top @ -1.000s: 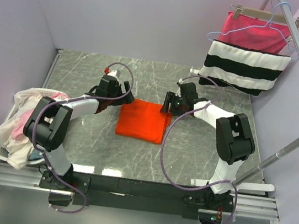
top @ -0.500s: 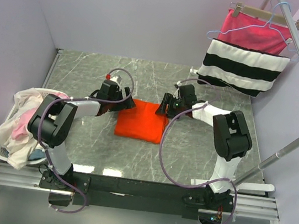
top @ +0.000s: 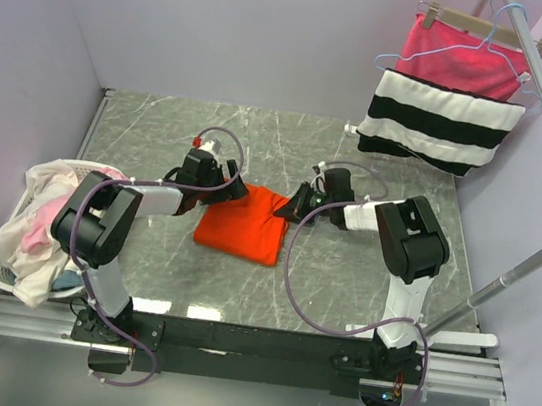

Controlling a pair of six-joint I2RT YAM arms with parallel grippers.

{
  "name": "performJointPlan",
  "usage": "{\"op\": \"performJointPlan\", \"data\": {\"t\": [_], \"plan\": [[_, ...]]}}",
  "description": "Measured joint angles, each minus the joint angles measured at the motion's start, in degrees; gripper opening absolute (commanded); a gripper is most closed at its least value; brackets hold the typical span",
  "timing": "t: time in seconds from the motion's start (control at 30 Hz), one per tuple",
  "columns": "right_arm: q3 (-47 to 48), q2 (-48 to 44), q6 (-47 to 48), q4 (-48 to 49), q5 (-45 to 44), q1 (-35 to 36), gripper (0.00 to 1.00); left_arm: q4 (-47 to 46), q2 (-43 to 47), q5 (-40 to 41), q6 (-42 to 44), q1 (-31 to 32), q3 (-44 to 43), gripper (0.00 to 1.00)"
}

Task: Fold and stack the t-shirts
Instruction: Smooth out wrinkles on the folded tshirt

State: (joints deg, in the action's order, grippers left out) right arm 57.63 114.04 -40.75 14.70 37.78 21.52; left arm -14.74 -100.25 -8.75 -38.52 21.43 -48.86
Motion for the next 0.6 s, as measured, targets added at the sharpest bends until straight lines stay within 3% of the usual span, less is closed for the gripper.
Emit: {"op": "performJointPlan", "data": {"t": [0.2, 0.33, 0.37, 0.43, 0.47, 0.6], "plan": [[-7.13, 0.02, -9.29, 16.17, 6.03, -1.86, 0.0, -0.85, 0.0, 0.04, -0.09, 0.02, 0.5, 0.92], [-6.64, -0.74, -8.11, 15.39, 5.95, -4.26, 0.01, -1.36, 0.04, 0.09, -0.09, 0.02, 0.81, 0.92], [-6.1, -1.31, -6.75, 13.38, 4.83, -4.61, 0.27, -1.46, 0.04, 0.09, -0.09, 0.02, 0.85, 0.92], [-4.61, -2.91, -3.26, 8.5, 2.84, -5.01, 0.38, -1.66, 0.13, 0.09, -0.11, 0.04, 1.03, 0.92], [-3.98, -3.56, -1.88, 6.78, 2.01, -5.01, 0.54, -1.75, 0.13, 0.09, -0.11, 0.04, 1.05, 0.92], [-1.05, -6.05, 3.43, 0.22, -0.85, -5.01, 0.65, -1.84, 0.13, 0.07, -0.13, 0.04, 1.07, 0.92]]}}
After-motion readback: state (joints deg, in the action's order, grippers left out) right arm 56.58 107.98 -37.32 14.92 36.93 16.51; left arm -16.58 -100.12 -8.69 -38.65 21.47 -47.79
